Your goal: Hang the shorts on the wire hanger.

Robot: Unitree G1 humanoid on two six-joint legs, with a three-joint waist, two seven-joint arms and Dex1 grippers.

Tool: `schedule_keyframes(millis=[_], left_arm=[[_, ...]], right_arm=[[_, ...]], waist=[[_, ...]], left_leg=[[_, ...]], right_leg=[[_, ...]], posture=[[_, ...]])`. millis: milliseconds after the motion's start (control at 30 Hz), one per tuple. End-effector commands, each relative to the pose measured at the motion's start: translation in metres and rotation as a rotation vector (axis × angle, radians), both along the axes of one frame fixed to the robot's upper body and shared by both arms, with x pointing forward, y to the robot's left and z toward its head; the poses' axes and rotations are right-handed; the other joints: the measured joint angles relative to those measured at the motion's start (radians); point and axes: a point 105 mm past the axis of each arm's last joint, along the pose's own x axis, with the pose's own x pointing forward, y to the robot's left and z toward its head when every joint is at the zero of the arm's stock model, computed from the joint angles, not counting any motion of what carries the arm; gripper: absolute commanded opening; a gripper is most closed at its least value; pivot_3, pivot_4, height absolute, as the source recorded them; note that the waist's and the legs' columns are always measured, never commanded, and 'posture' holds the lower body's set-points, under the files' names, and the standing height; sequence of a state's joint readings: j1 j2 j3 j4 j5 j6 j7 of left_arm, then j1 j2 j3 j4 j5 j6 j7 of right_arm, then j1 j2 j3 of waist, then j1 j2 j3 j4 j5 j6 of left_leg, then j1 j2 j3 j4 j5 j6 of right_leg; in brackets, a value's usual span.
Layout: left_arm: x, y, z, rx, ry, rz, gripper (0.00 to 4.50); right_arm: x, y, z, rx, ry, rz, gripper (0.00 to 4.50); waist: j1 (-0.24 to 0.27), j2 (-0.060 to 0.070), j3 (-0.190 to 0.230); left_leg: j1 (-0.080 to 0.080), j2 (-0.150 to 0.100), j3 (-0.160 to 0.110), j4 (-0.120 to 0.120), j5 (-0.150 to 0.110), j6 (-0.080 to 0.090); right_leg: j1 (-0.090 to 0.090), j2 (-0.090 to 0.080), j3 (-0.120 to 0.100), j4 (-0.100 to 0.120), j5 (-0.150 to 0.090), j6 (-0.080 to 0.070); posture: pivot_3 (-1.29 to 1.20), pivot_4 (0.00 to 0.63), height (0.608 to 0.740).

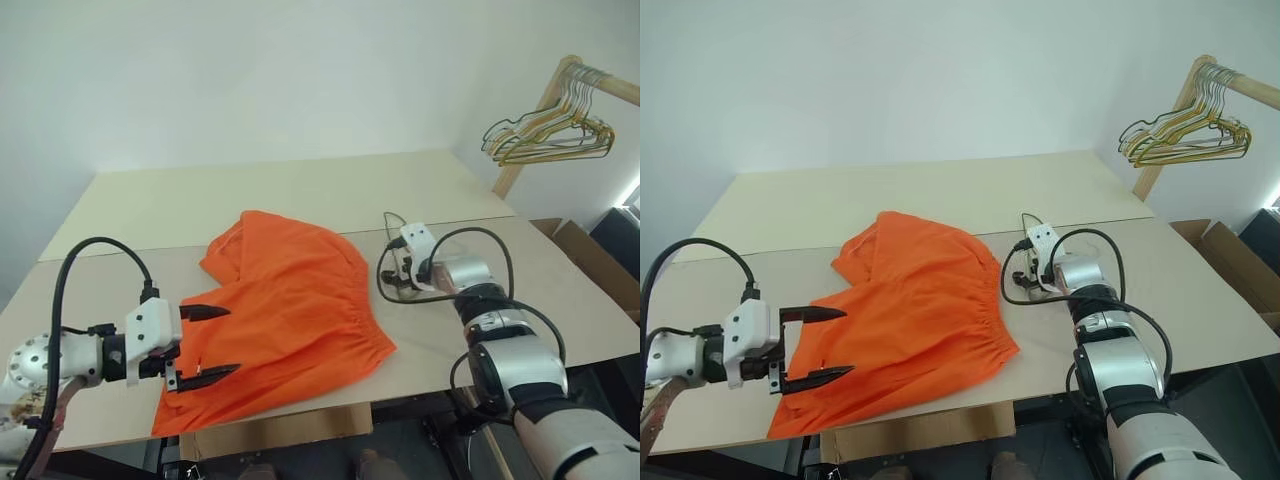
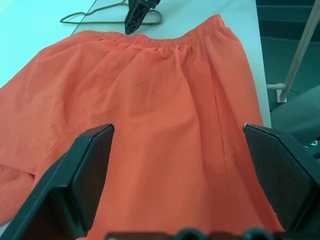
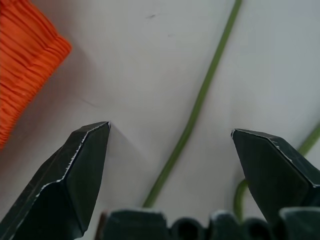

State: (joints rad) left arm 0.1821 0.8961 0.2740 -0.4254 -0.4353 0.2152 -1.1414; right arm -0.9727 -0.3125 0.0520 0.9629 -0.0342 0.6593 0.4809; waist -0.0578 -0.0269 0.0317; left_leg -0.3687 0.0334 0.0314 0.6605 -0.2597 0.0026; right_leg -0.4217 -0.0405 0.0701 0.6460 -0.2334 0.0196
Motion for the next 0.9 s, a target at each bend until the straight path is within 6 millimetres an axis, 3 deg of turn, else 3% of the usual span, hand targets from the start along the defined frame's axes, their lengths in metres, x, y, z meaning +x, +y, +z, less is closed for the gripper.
schedule_keyframes(millis=[33,300,400,800,900], left_arm=[[-0.001,-0.001,0.0,0.018,-0.021,-0.013,4.48],[-0.005,-0.003,-0.006,0.026,-0.012,-0.013,4.48],[-0.005,-0.003,-0.006,0.027,-0.013,-0.011,4.5],[-0.005,-0.004,-0.006,0.026,-0.023,-0.014,4.5],[-0.002,-0.004,-0.004,0.023,-0.038,-0.01,4.5]], right_arm=[[0.001,0.004,0.005,-0.014,0.015,0.015,4.5],[-0.008,-0.002,-0.013,0.013,0.11,-0.047,4.5],[-0.012,-0.005,-0.017,0.054,0.143,-0.068,3.98],[-0.016,-0.008,-0.026,0.064,0.171,-0.087,0.02],[-0.016,-0.011,-0.028,0.033,0.157,-0.082,0.02]], waist=[[-0.002,0.0,0.0],[-0.003,0.0,0.0],[-0.001,-0.002,-0.001],[-0.006,-0.005,-0.008],[-0.006,-0.005,-0.008]], left_leg=[[0.0,0.0,0.0,0.0,0.0,0.0],[0.001,0.0,0.0,0.0,0.0,0.0],[0.001,0.0,0.0,0.0,0.0,0.0],[0.002,0.001,0.0,0.0,0.0,0.0],[0.002,0.001,0.0,0.0,0.0,0.0]], right_leg=[[0.0,0.0,0.0,0.0,0.0,0.0],[0.001,0.0,0.0,0.0,0.0,0.0],[0.001,0.0,0.0,0.0,0.0,0.0],[0.002,0.0,0.0,0.0,0.0,0.0],[0.002,0.0,0.0,0.0,0.0,0.0]], posture=[[0.07,0.0,0.74],[0.08,0.0,0.74],[0.08,0.0,0.74],[0.08,0.0,0.74],[0.08,0.0,0.74]])
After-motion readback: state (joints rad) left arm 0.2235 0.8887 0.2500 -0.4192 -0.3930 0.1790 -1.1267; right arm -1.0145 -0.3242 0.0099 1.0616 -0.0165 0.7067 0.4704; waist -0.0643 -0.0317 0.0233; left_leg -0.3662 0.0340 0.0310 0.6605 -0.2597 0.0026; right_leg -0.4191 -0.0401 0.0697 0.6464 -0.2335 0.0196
